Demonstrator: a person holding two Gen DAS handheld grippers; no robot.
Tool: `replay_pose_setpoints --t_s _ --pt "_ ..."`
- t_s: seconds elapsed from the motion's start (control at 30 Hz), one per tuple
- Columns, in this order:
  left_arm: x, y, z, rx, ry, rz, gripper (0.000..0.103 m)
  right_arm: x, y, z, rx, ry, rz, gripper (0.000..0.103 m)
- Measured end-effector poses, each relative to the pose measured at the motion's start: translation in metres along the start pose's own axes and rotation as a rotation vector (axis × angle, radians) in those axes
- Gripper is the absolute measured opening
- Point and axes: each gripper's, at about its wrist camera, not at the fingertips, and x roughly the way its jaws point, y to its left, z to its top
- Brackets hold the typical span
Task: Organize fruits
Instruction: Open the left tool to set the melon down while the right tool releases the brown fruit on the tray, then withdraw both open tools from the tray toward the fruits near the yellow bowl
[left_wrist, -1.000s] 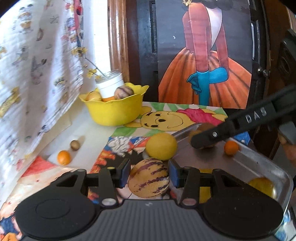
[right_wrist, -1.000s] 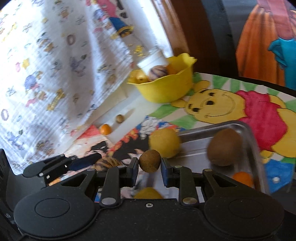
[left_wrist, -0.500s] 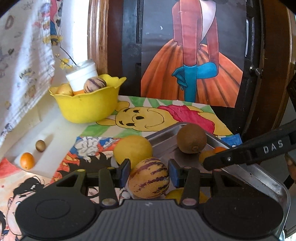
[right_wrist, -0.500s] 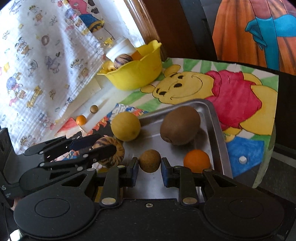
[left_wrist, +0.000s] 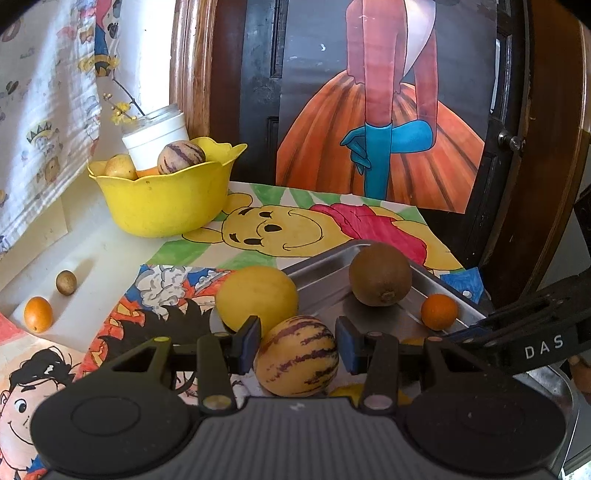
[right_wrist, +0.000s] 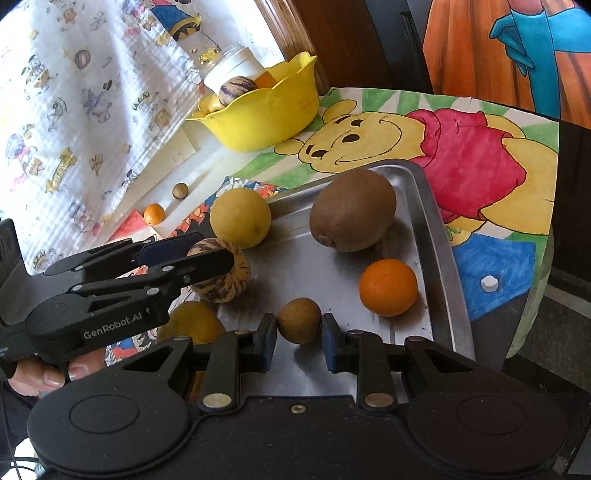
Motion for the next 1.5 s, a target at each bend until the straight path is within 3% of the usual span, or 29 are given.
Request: replay_pose_setpoints --t_s 0.3,0.57,0.63,0.73,0.87,0.97,1.3,1.5 --pt "0.001 -0.001 0.0 -0.015 0.005 0.003 0.05 -0.006 0.0 -0.006 -0.009 -0.007 -0.012 0.029" --pt "-0.012 -0.004 0.001 -0.024 -0.028 0.025 0.055 -0.014 0.006 -0.014 -0.019 -0.012 -0.025 0.044" --pt "-0.02 -0.003 0.001 -0.039 -0.044 0.032 0.064 -0.019 0.008 -0.016 -0.023 -0.02 -0.031 0.047" --pt "-0.037 -0.001 0.0 -0.073 -0.069 0.049 0.082 -0.029 0.013 -0.02 -0.042 -0.045 -0.038 0.056" --pt "-0.063 -0.001 -0.001 -0.101 -0.093 0.056 0.088 -0.046 0.022 -0.024 -0.073 -0.089 -0.043 0.066" --pt "-0.086 -0.004 -0.004 -0.138 -0.108 0.068 0.099 -0.059 0.031 -0.031 -0.095 -0.121 -0.04 0.075" --pt "-0.167 -0.028 -0.032 -0.181 -0.121 0.145 0.103 -0.107 0.072 -0.068 -0.196 -0.21 -0.044 0.096" --pt "-0.202 -0.042 -0.056 -0.191 -0.111 0.166 0.103 -0.127 0.098 -0.098 -0.271 -0.232 -0.067 0.101"
